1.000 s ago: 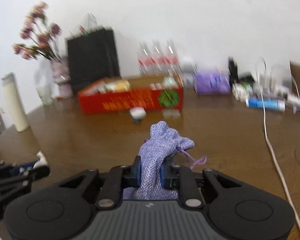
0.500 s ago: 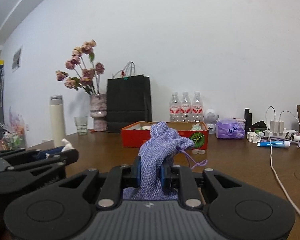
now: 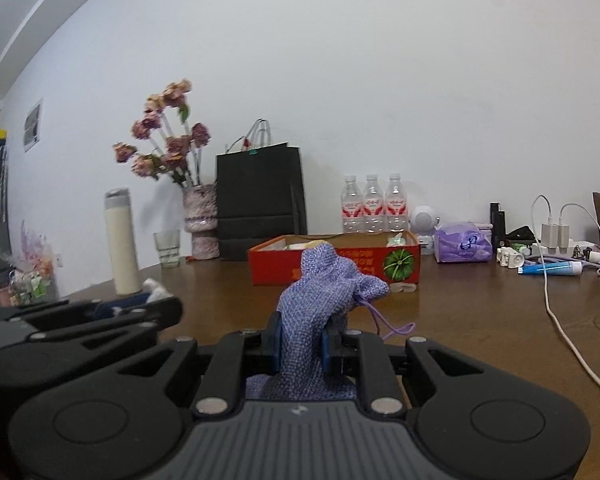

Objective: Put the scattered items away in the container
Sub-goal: 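Carry the tissue and purple pouch over the box with both tools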

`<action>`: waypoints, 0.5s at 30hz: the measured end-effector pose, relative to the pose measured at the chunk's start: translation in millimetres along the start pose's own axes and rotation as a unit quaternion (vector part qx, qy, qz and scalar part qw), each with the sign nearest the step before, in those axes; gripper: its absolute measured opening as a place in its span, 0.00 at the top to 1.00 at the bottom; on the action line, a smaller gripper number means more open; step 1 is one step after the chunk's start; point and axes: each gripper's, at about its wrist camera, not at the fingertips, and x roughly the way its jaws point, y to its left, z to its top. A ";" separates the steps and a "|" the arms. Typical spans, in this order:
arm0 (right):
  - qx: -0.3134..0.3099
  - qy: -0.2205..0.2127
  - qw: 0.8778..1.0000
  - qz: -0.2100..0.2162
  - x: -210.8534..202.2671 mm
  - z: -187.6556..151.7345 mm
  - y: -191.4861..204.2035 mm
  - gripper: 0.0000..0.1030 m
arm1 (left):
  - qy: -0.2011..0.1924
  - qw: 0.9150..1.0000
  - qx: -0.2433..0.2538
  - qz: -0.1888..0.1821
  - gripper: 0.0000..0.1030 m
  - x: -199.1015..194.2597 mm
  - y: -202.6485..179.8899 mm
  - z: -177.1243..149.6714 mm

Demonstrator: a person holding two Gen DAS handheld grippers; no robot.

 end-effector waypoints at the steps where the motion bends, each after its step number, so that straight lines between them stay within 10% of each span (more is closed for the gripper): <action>1: -0.002 0.001 1.000 0.000 7.7 5.4 -3.8 0.84 | -0.002 1.000 -0.002 0.003 0.82 7.7 1.5 6.1; 10: -0.008 0.026 0.999 0.044 145.0 105.2 -63.3 0.83 | 0.033 0.997 0.011 -0.063 0.81 175.6 21.0 93.9; 15: 0.004 0.100 0.993 0.062 267.7 165.8 -94.1 0.83 | 0.147 0.987 -0.001 -0.056 0.81 313.4 29.2 133.5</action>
